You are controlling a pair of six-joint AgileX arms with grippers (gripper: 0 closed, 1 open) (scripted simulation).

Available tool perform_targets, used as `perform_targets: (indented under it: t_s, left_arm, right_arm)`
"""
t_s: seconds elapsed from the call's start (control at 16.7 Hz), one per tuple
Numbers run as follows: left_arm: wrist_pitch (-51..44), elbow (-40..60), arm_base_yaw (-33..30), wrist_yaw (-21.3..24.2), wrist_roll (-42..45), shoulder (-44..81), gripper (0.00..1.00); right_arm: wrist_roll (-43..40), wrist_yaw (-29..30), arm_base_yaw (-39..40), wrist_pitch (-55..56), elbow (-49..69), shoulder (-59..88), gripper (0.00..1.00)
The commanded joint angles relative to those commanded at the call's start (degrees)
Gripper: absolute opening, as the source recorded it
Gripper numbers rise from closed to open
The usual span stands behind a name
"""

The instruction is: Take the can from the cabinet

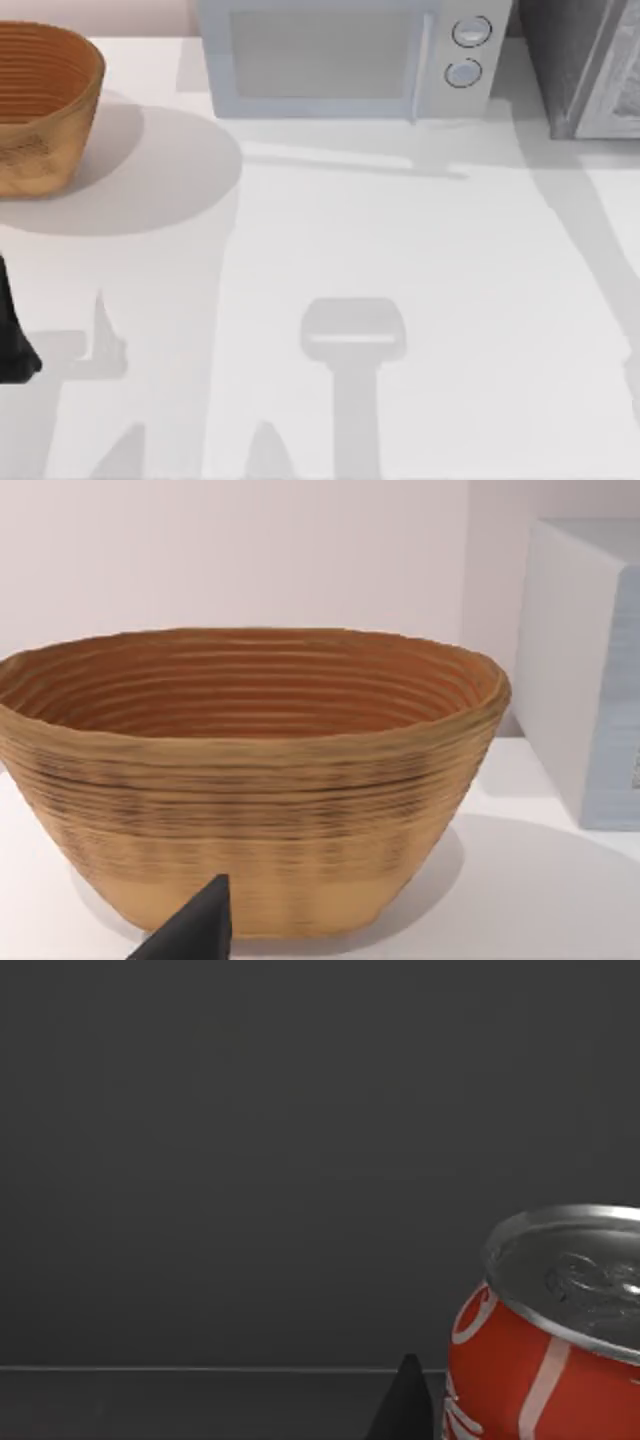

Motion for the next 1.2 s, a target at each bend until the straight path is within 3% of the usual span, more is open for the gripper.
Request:
perform_targets:
  t_s: [0.36, 0.84, 1.2]
  left_arm:
    - [0.00, 0.00, 0.00, 0.00, 0.00, 0.00, 1.00]
    - [0.00, 0.00, 0.00, 0.00, 0.00, 0.00, 1.00]
    - [0.00, 0.00, 0.00, 0.00, 0.00, 0.00, 1.00]
  right_arm:
    - [-0.14, 5.09, 4.34, -10.75, -4.71, -13.63, 0.00]
    - [-0.07, 4.80, 4.03, -10.32, -6.56, -15.48, 0.00]
    - [-0.28, 1.32, 1.00, -3.90, -26.57, -29.10, 0.00]
